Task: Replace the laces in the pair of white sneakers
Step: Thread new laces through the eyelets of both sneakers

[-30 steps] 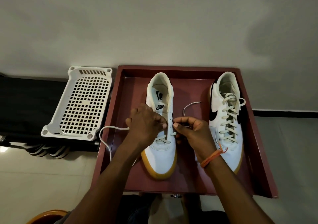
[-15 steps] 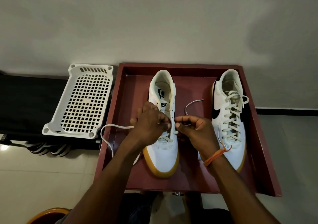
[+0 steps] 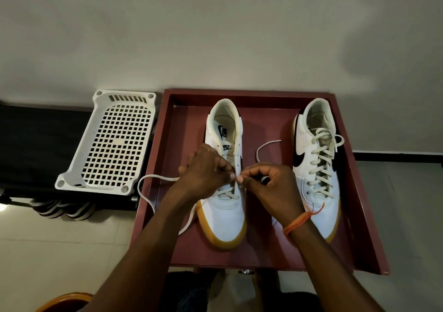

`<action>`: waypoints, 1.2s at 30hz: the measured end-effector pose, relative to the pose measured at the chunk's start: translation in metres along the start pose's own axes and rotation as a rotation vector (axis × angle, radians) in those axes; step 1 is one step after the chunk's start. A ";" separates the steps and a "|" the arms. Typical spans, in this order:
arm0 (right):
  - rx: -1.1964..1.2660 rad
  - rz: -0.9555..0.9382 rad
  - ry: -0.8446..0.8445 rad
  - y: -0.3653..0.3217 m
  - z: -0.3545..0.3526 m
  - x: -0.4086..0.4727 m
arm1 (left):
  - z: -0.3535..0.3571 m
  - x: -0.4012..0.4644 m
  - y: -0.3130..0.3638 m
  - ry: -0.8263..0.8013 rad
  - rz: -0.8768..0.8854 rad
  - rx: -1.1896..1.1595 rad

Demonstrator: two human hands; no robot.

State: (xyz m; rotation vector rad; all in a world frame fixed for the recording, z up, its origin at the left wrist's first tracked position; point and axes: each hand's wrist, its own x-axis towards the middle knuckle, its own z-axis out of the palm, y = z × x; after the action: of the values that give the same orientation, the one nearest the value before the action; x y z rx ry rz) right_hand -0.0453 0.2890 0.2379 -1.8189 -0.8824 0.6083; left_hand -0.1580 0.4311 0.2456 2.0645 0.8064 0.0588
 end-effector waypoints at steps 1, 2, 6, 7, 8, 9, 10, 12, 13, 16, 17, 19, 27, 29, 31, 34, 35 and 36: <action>-0.003 0.006 0.008 0.000 0.000 0.000 | 0.000 0.001 -0.001 -0.002 0.000 -0.029; -0.010 0.013 0.013 0.000 0.001 0.000 | 0.000 0.001 -0.002 -0.009 0.003 -0.043; 0.004 0.033 0.022 -0.002 0.005 -0.001 | -0.004 0.001 -0.002 -0.037 0.023 -0.024; 0.004 0.050 0.022 -0.001 0.005 0.000 | -0.005 0.001 -0.002 -0.041 0.022 0.024; 0.011 0.071 0.009 -0.001 0.004 0.000 | -0.005 0.001 -0.001 -0.042 0.012 0.099; 0.023 0.092 -0.011 0.000 0.002 0.000 | -0.005 0.000 -0.001 -0.040 0.007 0.163; 0.046 0.114 -0.036 -0.001 0.001 0.001 | -0.005 0.000 0.000 -0.044 0.012 0.187; 0.178 0.188 -0.039 -0.006 -0.004 0.002 | -0.007 0.000 0.000 -0.067 0.033 0.175; 0.290 0.235 0.002 -0.010 -0.010 0.004 | -0.009 -0.002 0.001 -0.076 0.042 0.169; 0.395 0.275 0.183 -0.018 -0.035 0.012 | -0.009 -0.002 0.001 -0.056 0.061 0.168; 0.347 0.260 0.201 -0.017 -0.039 0.012 | -0.008 -0.002 0.001 -0.044 0.064 0.162; 0.230 0.245 0.141 -0.015 -0.034 0.008 | -0.004 -0.002 0.002 -0.048 0.057 0.089; 0.037 0.200 0.007 -0.006 0.003 -0.002 | -0.007 -0.004 0.005 -0.032 0.030 -0.081; 0.055 0.227 0.019 -0.005 0.003 -0.002 | -0.007 -0.004 0.008 -0.037 0.006 -0.056; 0.069 0.240 0.014 -0.007 0.002 0.000 | -0.009 -0.005 0.011 -0.040 -0.012 0.039; 0.215 0.318 0.006 -0.010 -0.008 0.003 | -0.013 -0.006 0.012 -0.069 -0.025 0.140; 0.291 0.346 0.027 -0.012 -0.016 0.006 | -0.013 -0.005 0.010 -0.070 -0.026 0.161; 0.371 0.366 0.068 -0.014 -0.026 0.009 | -0.014 -0.005 0.007 -0.068 -0.037 0.191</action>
State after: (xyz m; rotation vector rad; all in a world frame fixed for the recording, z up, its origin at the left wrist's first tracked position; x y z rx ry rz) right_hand -0.0247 0.2845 0.2606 -1.6542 -0.3577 0.8708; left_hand -0.1626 0.4356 0.2602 2.2165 0.8350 -0.1117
